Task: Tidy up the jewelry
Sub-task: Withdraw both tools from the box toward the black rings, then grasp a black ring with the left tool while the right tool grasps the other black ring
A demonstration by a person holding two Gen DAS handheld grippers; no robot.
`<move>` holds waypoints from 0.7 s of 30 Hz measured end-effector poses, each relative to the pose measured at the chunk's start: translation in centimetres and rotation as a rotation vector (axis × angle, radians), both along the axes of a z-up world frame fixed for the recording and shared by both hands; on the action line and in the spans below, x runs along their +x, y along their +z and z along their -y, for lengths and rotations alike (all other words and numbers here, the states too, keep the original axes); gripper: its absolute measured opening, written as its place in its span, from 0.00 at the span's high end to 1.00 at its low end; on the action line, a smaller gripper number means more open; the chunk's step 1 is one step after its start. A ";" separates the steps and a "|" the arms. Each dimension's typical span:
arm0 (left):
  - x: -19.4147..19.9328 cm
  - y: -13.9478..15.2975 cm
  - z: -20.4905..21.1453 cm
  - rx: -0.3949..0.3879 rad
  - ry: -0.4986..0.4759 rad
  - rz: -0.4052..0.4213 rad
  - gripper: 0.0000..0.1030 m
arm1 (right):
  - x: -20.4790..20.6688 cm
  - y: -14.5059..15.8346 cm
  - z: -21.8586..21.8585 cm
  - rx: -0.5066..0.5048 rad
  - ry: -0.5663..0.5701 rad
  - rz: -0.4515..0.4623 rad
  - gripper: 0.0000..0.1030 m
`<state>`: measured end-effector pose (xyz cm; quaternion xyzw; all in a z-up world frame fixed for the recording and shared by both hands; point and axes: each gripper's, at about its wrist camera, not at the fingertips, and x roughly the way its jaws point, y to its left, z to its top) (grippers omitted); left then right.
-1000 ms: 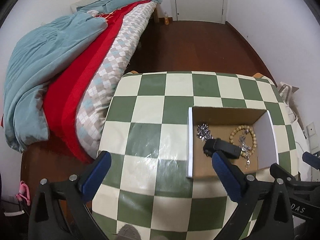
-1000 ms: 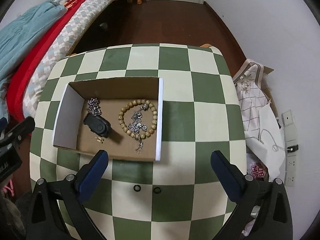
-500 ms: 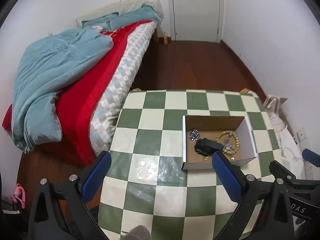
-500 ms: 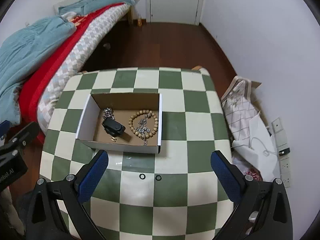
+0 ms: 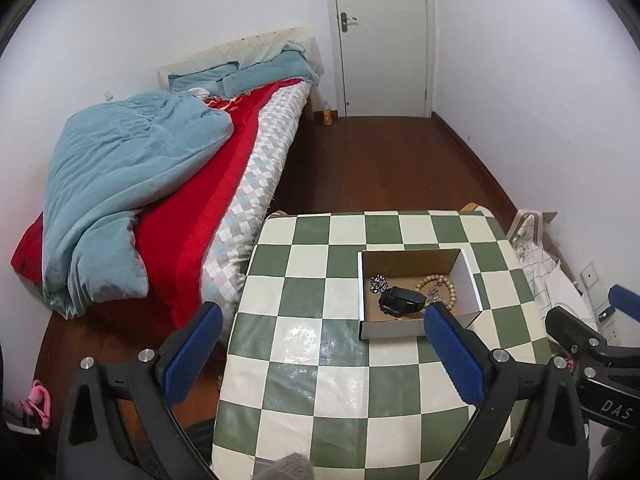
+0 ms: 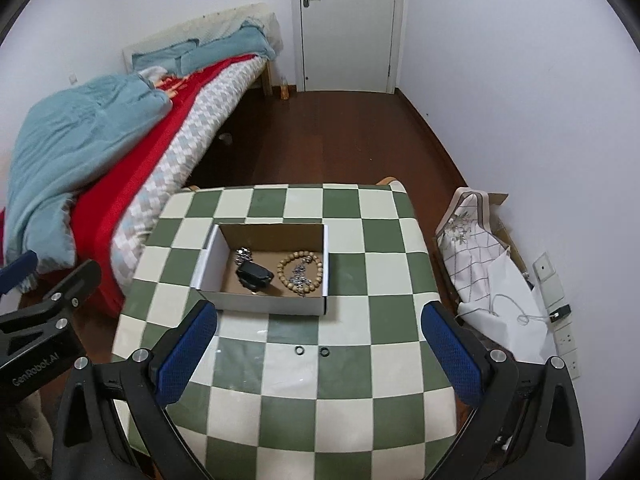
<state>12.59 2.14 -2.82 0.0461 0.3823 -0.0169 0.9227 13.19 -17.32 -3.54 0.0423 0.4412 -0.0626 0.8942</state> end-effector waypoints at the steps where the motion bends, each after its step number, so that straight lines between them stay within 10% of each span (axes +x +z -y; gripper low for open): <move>1: -0.2 0.0 -0.1 -0.003 0.005 0.008 0.00 | -0.4 0.1 0.2 0.027 -0.001 0.015 0.00; 7: -1.1 -2.8 0.3 0.053 0.055 0.067 0.00 | -1.4 -2.9 1.7 0.058 -0.047 0.008 0.01; 11: 0.0 -7.6 0.9 0.121 0.085 -0.007 0.00 | -0.6 -9.1 3.5 0.068 -0.068 -0.073 0.44; 21: 2.2 -17.2 1.7 0.186 0.115 -0.176 0.00 | 2.0 -22.2 3.4 0.104 -0.025 -0.143 0.47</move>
